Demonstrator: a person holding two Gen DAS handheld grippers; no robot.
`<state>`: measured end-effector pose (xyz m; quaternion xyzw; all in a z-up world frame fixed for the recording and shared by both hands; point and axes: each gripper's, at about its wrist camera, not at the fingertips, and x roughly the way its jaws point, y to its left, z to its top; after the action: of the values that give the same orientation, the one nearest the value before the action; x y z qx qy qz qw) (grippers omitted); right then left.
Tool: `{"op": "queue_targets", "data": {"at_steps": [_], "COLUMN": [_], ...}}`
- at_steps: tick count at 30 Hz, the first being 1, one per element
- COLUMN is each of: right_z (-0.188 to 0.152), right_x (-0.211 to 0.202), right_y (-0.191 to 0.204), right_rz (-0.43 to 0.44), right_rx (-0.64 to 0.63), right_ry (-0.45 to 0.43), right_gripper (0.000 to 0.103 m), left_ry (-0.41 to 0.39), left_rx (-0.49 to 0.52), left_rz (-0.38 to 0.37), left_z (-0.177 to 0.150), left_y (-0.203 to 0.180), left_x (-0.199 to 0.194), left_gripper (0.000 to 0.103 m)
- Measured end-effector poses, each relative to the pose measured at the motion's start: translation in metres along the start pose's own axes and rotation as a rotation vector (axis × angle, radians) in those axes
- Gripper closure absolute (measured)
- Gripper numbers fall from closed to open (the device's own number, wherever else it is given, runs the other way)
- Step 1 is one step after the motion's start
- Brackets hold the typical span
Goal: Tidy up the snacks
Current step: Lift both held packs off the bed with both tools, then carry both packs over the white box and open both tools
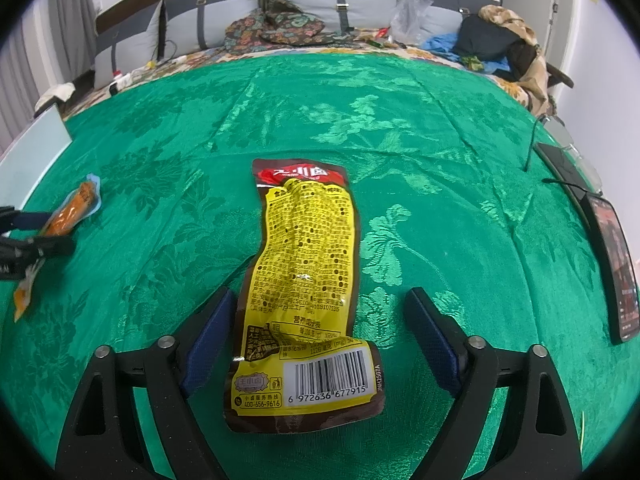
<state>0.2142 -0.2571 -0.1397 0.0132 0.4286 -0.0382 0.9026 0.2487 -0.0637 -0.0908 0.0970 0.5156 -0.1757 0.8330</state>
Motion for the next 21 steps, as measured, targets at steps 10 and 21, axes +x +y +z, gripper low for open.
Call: {"op": "queue_targets", "data": {"at_steps": [10,21], "right_z": [0.043,0.059], "right_x": [0.024,0.025], "right_y": [0.002,-0.006], "right_rz": [-0.011,0.008], "right_rx": [0.053,0.084], "right_ry": [0.307,0.357], "right_gripper": [0.013,0.051], "left_ry": [-0.002,-0.045], "left_rx": [-0.019,-0.066], "left_rz": [0.053,0.033], "left_z": [-0.013,-0.02], "left_y": [-0.002,0.004], "left_x": [-0.007,-0.03], "left_gripper": [0.046,0.046]}}
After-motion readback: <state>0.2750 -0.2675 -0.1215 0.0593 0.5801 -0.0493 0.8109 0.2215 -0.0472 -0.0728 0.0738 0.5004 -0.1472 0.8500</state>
